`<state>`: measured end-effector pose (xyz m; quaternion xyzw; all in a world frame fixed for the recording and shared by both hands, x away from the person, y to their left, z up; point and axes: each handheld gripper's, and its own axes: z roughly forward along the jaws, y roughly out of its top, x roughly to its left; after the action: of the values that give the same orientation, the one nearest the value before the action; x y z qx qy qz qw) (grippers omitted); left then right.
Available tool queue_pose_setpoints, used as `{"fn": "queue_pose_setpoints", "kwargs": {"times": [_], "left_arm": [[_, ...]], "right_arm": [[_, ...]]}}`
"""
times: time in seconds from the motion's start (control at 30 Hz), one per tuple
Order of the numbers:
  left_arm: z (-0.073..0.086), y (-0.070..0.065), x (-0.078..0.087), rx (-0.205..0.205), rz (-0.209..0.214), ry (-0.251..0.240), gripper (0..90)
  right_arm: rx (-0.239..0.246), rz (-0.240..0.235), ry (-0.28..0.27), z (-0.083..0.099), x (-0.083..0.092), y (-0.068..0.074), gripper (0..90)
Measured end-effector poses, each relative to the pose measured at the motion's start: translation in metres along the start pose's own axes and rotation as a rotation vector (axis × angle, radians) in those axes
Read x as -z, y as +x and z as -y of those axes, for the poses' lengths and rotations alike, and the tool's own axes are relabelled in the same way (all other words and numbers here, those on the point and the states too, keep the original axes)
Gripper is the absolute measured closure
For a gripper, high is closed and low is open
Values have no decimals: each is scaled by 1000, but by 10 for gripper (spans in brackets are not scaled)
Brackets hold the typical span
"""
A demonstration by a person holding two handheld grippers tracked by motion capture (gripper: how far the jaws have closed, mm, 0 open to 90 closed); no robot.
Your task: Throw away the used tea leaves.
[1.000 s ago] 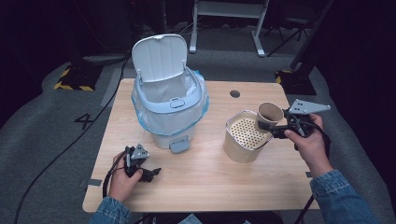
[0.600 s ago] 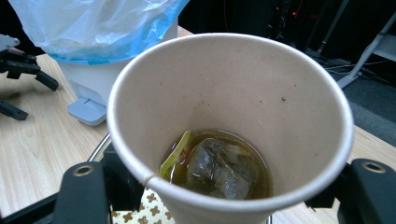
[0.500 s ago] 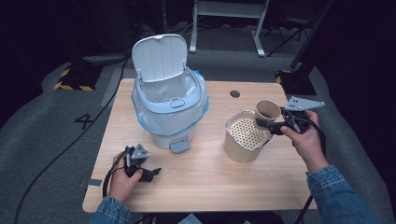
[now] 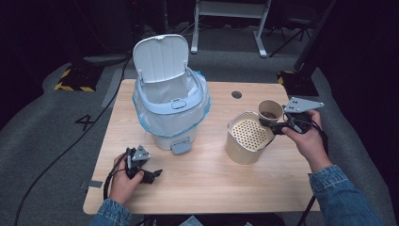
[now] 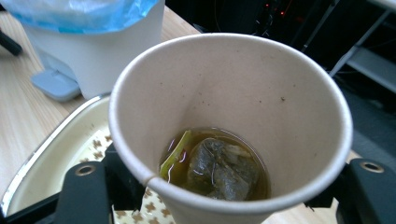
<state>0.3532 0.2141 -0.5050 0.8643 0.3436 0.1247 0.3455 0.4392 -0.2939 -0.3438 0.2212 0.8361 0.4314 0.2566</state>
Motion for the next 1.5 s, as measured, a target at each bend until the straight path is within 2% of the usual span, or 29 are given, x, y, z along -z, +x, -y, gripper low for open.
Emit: {"fn": "queue_pose_setpoints", "kwargs": {"times": [0.1, 0.2, 0.5, 0.63, 0.8, 0.9, 1.13, 1.2, 1.27, 1.33, 1.4, 1.5], "left_arm": [[0, 0, 0, -4, -1, 0, 103], [0, 0, 0, -1, -1, 0, 103], [0, 0, 0, -5, -7, 1, 105], [0, 0, 0, -1, -5, 1, 105], [0, 0, 0, -5, -7, 1, 105], [0, 0, 0, -1, -4, 0, 104], [0, 0, 0, -2, -4, 1, 104], [0, 0, 0, -2, -4, 1, 104], [0, 0, 0, -1, -4, 0, 104], [0, 0, 0, -2, -4, 1, 104], [0, 0, 0, -2, -4, 1, 104], [0, 0, 0, -2, -4, 1, 104]], "right_arm": [[89, 32, 15, -2, 0, 1, 329], [205, 89, 51, -6, 1, 4, 334], [403, 169, 116, -10, 3, 10, 343], [467, 197, 138, -11, 4, 14, 345], [610, 250, 187, -14, 2, 19, 346], [744, 294, 242, -16, -1, 27, 346], [950, 352, 307, -17, -10, 41, 346], [1017, 387, 338, -16, -12, 47, 347], [1113, 432, 364, -14, -16, 53, 347], [1234, 487, 404, -10, -19, 59, 347], [1349, 544, 423, -6, -22, 66, 347], [1461, 602, 439, -5, -24, 71, 347]]}}
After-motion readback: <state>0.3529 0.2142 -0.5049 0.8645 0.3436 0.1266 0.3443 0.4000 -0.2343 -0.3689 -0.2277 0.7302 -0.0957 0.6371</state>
